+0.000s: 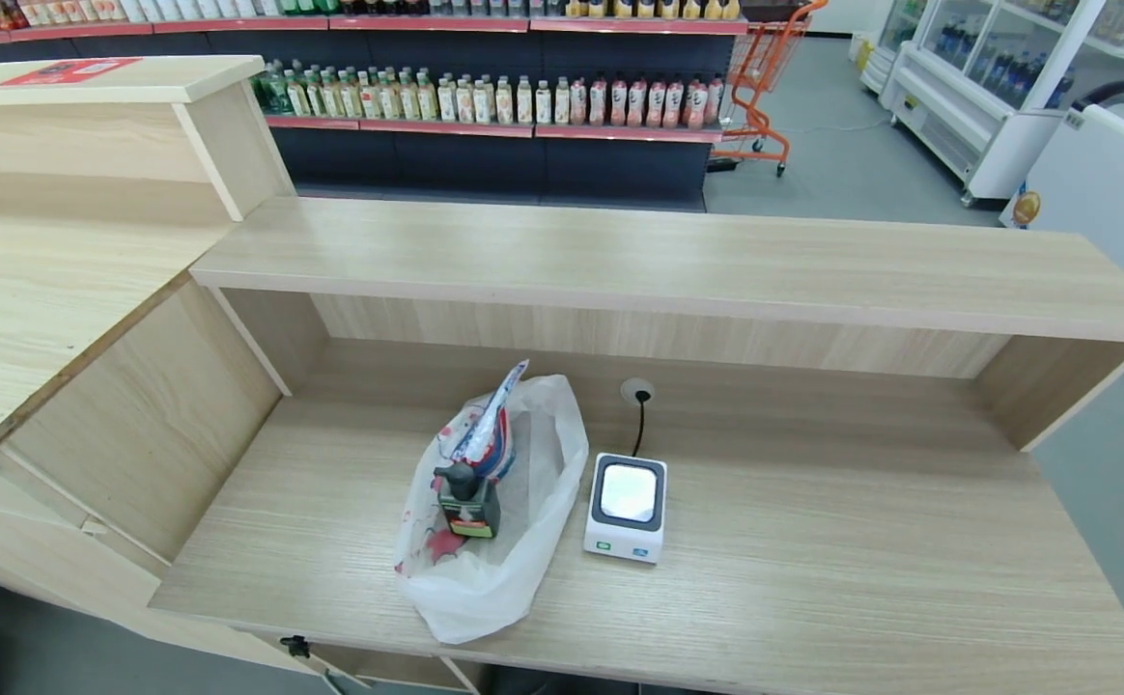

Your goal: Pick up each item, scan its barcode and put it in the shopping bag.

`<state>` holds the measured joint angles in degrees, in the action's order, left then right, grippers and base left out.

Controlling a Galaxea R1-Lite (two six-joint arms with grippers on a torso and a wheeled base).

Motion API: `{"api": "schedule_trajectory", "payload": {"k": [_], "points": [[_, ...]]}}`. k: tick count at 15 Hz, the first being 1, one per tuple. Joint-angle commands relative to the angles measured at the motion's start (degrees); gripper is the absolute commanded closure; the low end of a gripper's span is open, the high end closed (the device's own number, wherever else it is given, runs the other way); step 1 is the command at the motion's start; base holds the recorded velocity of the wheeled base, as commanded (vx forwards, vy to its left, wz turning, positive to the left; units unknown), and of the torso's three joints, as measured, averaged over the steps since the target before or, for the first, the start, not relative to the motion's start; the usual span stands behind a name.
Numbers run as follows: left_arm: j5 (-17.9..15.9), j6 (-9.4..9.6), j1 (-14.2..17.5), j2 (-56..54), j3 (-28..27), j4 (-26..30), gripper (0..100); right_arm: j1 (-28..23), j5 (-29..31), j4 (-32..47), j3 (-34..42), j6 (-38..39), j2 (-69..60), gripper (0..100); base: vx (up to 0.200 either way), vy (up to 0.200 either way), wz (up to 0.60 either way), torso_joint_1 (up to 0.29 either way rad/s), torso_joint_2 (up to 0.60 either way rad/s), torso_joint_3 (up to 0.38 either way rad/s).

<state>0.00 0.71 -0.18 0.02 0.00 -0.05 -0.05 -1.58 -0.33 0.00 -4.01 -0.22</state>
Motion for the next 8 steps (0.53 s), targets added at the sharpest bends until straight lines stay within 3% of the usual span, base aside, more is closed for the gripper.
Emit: {"api": "schedule_trajectory", "payload": {"k": [1,3,4,5,8], "points": [[0.0,0.08,0.1,0.1,0.0,0.0,0,0.0,0.0,0.0,0.0,-0.1,0.2,0,0.2,0.0,0.0,0.007,0.0,0.007],[-0.1,0.26,0.1,0.1,0.0,0.0,0,0.1,0.0,0.0,0.0,0.1,0.2,0,0.2,0.0,0.0,-0.002,-0.01,0.002],[-0.1,0.26,0.1,0.2,0.0,0.0,0,0.1,0.0,0.0,0.0,0.1,0.2,100,0.2,0.0,0.0,-0.002,0.0,0.002],[-0.1,0.17,0.1,0.2,0.0,0.0,0,0.1,0.0,0.0,0.0,0.1,0.2,100,0.2,0.0,0.0,0.017,0.01,0.002],[0.0,-0.18,0.1,0.1,0.0,0.0,0,0.0,0.0,0.0,0.0,0.0,0.2,100,0.0,0.0,0.0,0.0,0.0,0.0]]}}
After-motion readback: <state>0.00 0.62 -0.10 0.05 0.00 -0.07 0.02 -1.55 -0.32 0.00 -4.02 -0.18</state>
